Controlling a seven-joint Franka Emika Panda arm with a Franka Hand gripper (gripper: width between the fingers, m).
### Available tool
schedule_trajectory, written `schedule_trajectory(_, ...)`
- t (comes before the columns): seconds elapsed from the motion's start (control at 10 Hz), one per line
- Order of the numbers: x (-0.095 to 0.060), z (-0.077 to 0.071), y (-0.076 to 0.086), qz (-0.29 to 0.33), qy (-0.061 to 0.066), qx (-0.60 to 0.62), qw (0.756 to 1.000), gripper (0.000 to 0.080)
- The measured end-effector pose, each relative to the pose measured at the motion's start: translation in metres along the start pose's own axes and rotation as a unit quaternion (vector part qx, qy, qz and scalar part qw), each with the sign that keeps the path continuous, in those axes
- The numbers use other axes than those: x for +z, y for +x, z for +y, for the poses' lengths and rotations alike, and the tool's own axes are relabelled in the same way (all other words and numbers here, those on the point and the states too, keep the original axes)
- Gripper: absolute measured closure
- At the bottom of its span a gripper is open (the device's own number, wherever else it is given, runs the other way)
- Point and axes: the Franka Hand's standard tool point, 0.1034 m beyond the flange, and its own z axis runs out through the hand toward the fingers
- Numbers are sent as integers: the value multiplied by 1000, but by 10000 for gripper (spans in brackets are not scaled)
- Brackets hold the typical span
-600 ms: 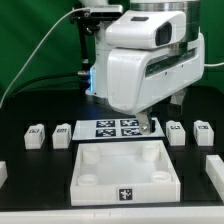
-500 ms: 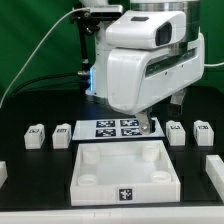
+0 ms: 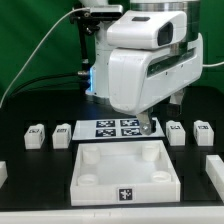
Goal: Assemble one leg
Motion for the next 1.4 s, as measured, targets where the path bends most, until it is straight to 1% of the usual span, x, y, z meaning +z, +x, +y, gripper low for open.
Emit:
schedule_trajectory(0.2,12,-30,-25,0,0,-121,993,150)
schedule_trajectory(0.3,21,-45,-40,2,-3,-188,982,150)
schedule_trajectory(0.4,33,-62,-62,2,-1,-241,971,150)
schedule_trajectory(0.5,45,-73,-79,2,6,-268,963,150)
schedule_trajectory(0.6,53,-75,-90,5,5,-292,956,150)
schedule_trajectory(0.7,65,-75,-100,8,6,-282,959,150)
schedule_trajectory(0.8,78,-75,-108,8,16,-273,962,150)
schedule_trajectory(0.9,88,-75,-111,9,23,-267,963,150)
schedule_trajectory(1.0,96,-74,-111,11,26,-264,964,150)
schedule_trajectory(1.1,100,-75,-111,11,29,-263,964,150)
schedule_trajectory(1.2,100,-74,-111,11,29,-263,964,150)
schedule_trajectory(1.3,100,-75,-111,11,29,-262,964,271)
schedule_trajectory(1.4,101,-75,-111,11,29,-262,964,423)
